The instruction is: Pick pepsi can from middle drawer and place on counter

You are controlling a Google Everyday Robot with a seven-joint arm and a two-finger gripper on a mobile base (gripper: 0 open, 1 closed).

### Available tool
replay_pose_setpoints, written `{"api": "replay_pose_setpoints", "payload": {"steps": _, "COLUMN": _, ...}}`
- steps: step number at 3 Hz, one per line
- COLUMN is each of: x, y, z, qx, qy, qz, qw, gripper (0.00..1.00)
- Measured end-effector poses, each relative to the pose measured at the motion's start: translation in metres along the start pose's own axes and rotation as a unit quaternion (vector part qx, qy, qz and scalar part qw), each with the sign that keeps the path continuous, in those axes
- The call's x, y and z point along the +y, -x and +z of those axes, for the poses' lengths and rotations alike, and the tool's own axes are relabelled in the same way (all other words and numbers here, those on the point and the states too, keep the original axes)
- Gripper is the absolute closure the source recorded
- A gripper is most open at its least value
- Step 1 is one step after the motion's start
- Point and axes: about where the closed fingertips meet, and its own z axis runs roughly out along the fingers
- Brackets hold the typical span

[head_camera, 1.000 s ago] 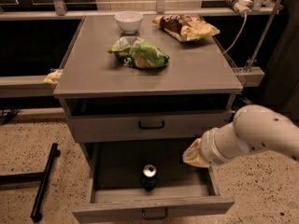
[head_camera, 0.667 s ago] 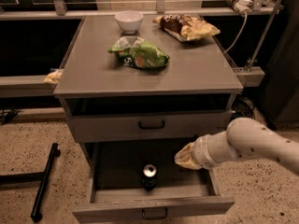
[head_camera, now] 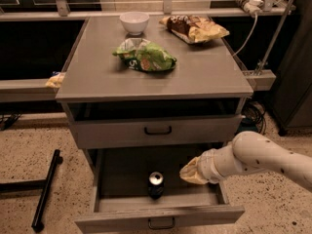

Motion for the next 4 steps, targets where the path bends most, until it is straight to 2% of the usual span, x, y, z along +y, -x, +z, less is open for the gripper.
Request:
{"api": "replay_pose_setpoints", "payload": {"steps": 1, "x": 0.005, "y": -0.011, "z": 0.015, "qx": -0.014, "qy": -0.009, "qz": -0.006, "qw": 0.9998, "gripper": 1.0}}
{"api": "replay_pose_setpoints", "payload": {"steps": 2, "x": 0.009, "y": -0.014, "z": 0.046, "qx": -0.046, "qy": -0.013, "qz": -0.021, "qw": 0.9986, "gripper": 0.92}}
{"api": "replay_pose_setpoints", "payload": {"steps": 4, "x": 0.012, "y": -0.008, "z": 0.096, "qx": -0.093, "qy": 0.009, "qz": -0.045, "qw": 0.9946, "gripper": 0.51}}
